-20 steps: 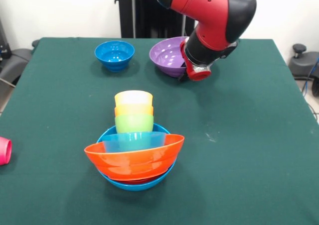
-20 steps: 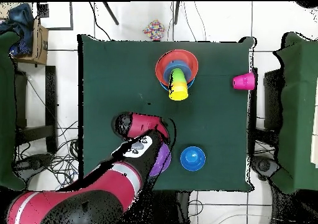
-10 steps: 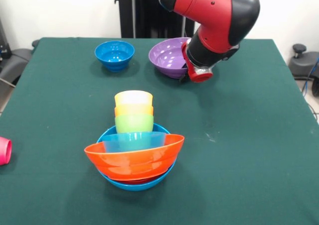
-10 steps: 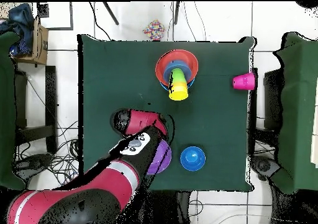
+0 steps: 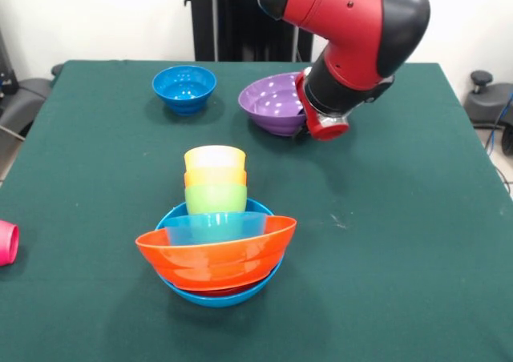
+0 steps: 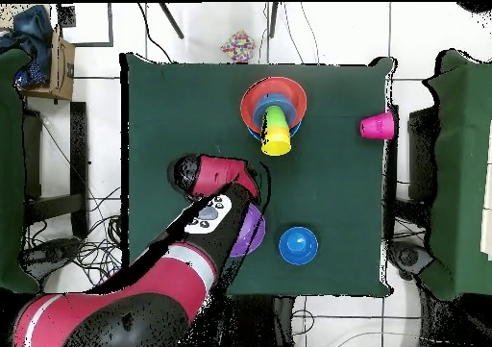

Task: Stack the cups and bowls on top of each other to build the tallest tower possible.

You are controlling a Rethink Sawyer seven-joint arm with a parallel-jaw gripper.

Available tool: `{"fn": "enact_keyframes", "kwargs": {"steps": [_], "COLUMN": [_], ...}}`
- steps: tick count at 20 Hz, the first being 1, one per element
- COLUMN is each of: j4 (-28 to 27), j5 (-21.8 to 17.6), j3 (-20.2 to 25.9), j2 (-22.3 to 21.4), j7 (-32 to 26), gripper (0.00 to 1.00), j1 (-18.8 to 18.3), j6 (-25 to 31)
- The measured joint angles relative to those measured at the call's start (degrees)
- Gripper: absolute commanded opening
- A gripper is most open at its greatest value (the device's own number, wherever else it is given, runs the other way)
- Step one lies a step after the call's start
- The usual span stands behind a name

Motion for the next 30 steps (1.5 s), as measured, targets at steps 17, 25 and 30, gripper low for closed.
{"fn": "enact_keyframes", "kwargs": {"steps": [17, 25, 30], "j4": [-6.1, -7.7, -9.2], "j5": [2.6, 5.0, 6.2], "j3": [-1.1, -2.3, -3.5], "j2": [3.4, 5.0, 6.0], "j7": [0.0, 0.0, 0.0], "gripper": [0.00, 0.00, 1.00], "j1": [-0.3, -0.2, -0.1], "j6": [-2.4, -2.4, -2.6]}}
